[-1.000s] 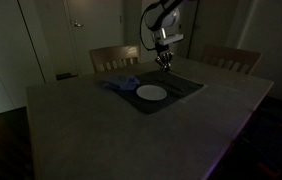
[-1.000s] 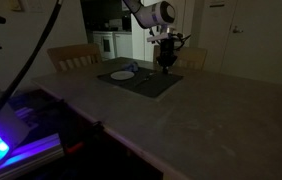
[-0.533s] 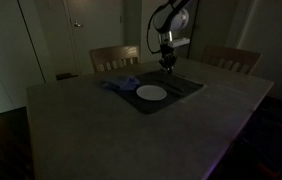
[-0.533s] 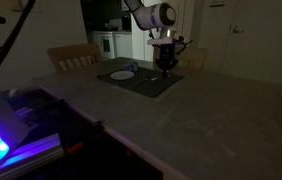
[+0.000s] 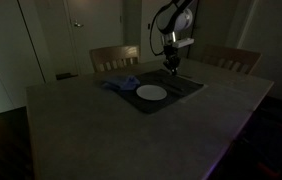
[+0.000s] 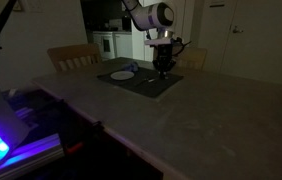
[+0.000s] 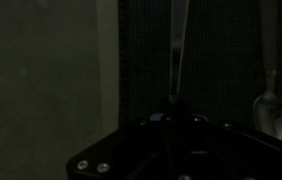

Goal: Put the fork beside the spoon on the mat

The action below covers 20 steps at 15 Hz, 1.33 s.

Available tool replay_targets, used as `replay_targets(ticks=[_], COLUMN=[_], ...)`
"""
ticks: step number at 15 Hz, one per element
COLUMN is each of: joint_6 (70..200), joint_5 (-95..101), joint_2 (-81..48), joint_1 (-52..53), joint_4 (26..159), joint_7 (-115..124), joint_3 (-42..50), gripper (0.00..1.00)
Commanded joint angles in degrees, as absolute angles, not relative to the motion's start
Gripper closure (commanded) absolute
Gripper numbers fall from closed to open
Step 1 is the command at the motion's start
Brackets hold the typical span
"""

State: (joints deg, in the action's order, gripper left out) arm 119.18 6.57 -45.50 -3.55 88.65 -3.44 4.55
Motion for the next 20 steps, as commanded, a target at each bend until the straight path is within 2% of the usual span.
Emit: replay_targets(ticks=[1,12,20], joint_6=[120.7,132.1,136.2], joint_5=[7.0,-0.8,0.3], joint_2=[-44.4,-41.1,-35.3], joint_1=[-3.1,-8.5,-6.6], joint_4=[90.5,100.2,110.7], joint_7=[-2.3,-10.7,-9.7], joint_3=[4.4,0.3,0.9], gripper=[0.98,0.98,0.98])
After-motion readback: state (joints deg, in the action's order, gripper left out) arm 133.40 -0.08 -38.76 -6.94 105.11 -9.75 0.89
